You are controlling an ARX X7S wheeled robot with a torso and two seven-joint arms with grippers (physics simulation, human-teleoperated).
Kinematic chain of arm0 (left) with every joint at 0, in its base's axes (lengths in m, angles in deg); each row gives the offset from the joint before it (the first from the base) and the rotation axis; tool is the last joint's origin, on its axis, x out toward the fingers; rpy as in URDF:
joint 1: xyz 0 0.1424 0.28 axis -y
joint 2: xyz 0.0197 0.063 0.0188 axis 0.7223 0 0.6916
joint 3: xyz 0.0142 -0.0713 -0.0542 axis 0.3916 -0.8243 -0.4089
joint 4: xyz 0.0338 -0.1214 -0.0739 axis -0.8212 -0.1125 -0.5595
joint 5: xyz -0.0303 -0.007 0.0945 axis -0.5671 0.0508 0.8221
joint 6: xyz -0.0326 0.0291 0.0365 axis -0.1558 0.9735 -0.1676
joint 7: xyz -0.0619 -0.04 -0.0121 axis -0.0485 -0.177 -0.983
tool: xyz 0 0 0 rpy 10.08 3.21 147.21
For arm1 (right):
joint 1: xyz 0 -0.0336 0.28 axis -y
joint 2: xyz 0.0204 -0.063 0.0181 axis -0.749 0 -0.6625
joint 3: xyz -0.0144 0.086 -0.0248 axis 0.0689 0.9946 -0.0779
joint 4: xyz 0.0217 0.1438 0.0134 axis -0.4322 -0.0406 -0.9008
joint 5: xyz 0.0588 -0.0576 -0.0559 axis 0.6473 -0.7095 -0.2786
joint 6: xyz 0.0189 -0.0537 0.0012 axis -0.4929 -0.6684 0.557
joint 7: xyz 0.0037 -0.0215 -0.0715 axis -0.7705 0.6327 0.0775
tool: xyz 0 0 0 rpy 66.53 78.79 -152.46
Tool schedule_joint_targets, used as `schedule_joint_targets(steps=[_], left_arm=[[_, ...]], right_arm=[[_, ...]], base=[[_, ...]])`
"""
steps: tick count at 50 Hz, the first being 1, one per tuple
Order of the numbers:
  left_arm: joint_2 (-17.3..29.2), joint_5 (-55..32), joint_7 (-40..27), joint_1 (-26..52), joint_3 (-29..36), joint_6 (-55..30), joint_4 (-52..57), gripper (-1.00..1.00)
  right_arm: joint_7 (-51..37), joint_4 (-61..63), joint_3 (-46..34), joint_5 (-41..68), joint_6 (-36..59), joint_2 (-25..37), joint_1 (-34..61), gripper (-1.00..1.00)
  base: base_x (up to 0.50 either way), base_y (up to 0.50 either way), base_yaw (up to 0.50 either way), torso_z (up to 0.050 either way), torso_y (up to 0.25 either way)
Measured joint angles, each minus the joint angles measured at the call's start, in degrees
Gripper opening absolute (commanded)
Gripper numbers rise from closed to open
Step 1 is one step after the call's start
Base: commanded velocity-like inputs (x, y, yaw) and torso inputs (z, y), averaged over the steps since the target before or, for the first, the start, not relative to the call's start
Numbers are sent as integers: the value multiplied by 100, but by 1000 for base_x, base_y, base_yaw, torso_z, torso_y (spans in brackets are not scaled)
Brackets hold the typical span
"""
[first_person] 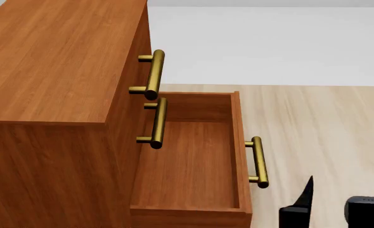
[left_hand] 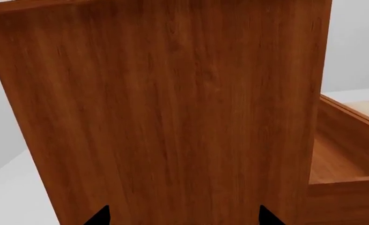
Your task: Put the bowl in the bottom drawer of the cabinet.
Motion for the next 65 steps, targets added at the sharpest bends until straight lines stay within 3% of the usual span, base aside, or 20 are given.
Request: schedule_joint_targets(steps=[13, 25, 54, 65], left_arm=[[59, -42, -65, -13, 53, 68, -41, 100], [114, -92, -126, -14, 78, 106, -63, 100], [229, -183, -271, 95, 181, -44, 23, 100], [265, -205, -318, 107, 232, -44, 16, 100]], right_arm=[[450, 385, 1118, 308, 1419, 289, 35, 100], [733, 210, 1923, 441, 2142, 549, 26, 100], [1152, -1071, 3313, 454, 2080, 706, -544, 100], [1188, -1601, 3473, 395, 1817, 726, -661, 100]], base=[[0, 0, 0, 0, 0], [0, 0, 0, 0, 0], [0, 0, 0, 0, 0], [0, 0, 0, 0, 0]])
